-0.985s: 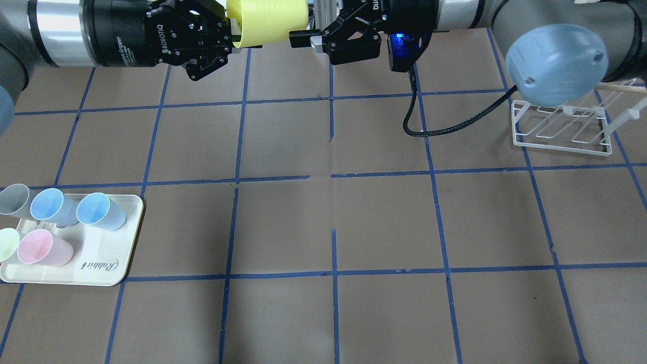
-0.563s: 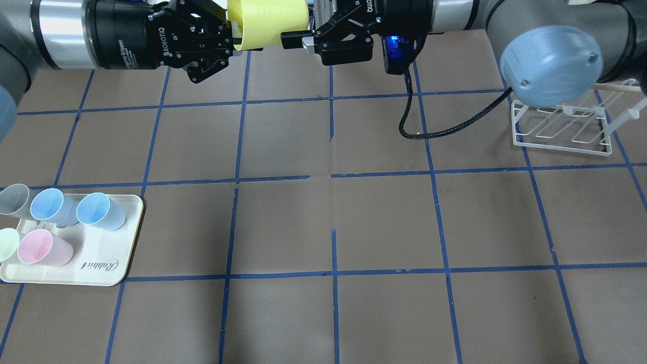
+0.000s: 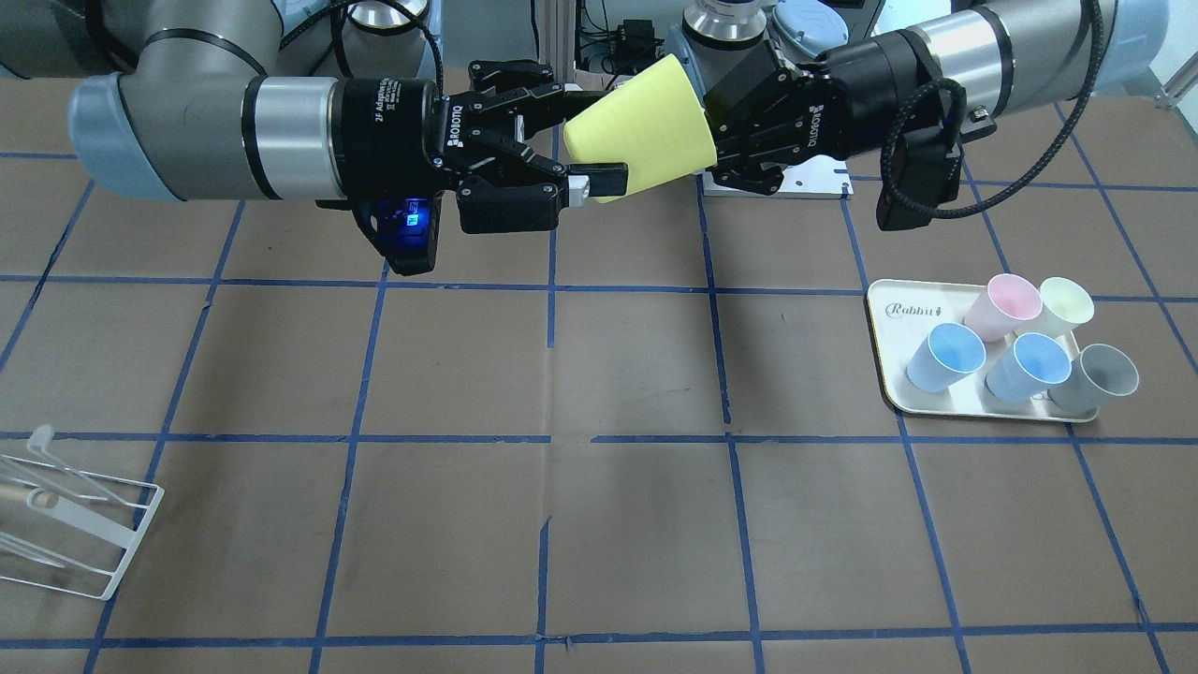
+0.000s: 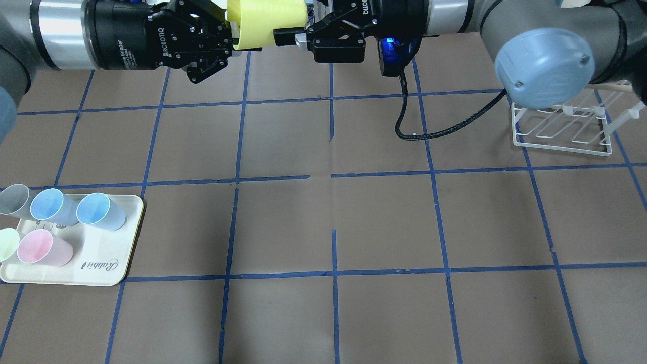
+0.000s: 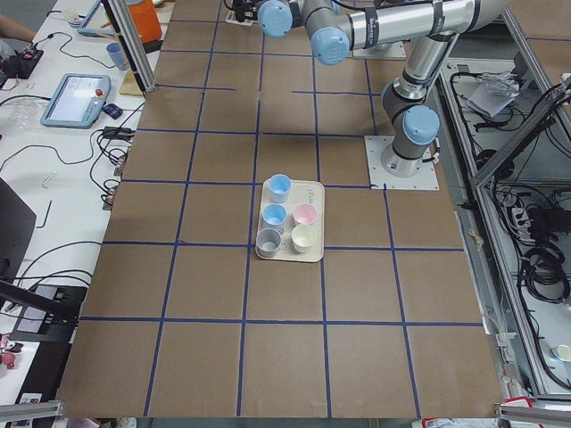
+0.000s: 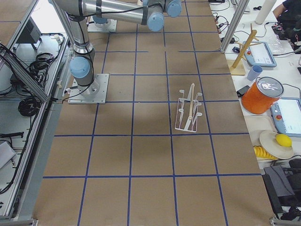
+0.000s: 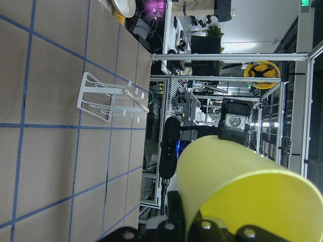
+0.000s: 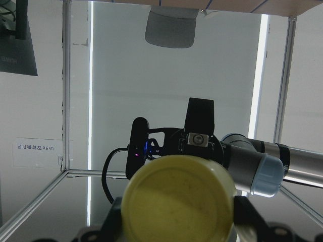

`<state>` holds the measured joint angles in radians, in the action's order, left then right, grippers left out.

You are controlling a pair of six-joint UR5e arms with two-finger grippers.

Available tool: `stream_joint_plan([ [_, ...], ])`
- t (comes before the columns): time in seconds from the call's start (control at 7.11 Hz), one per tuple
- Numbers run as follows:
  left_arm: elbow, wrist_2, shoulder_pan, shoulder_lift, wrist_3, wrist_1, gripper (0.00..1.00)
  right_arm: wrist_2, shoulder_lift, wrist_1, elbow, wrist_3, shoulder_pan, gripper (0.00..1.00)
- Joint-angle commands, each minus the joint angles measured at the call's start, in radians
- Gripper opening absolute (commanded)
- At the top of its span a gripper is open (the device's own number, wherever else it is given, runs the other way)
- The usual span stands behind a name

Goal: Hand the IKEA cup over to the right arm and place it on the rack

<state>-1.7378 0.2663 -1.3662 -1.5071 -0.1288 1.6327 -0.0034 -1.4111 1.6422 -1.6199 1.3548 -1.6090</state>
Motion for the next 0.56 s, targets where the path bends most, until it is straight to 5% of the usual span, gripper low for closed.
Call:
stream_joint_plan([
  [0.0,0.000,0.002,-0.001,0.005,0.001,-0.001,0.95,0.000,0.003,0.001,0.002,0.009,0.001,0.00],
  [0.42,-0.002,0.002,-0.001,0.005,0.003,0.001,0.94,-0.001,0.006,-0.001,0.011,0.033,0.018,0.00],
])
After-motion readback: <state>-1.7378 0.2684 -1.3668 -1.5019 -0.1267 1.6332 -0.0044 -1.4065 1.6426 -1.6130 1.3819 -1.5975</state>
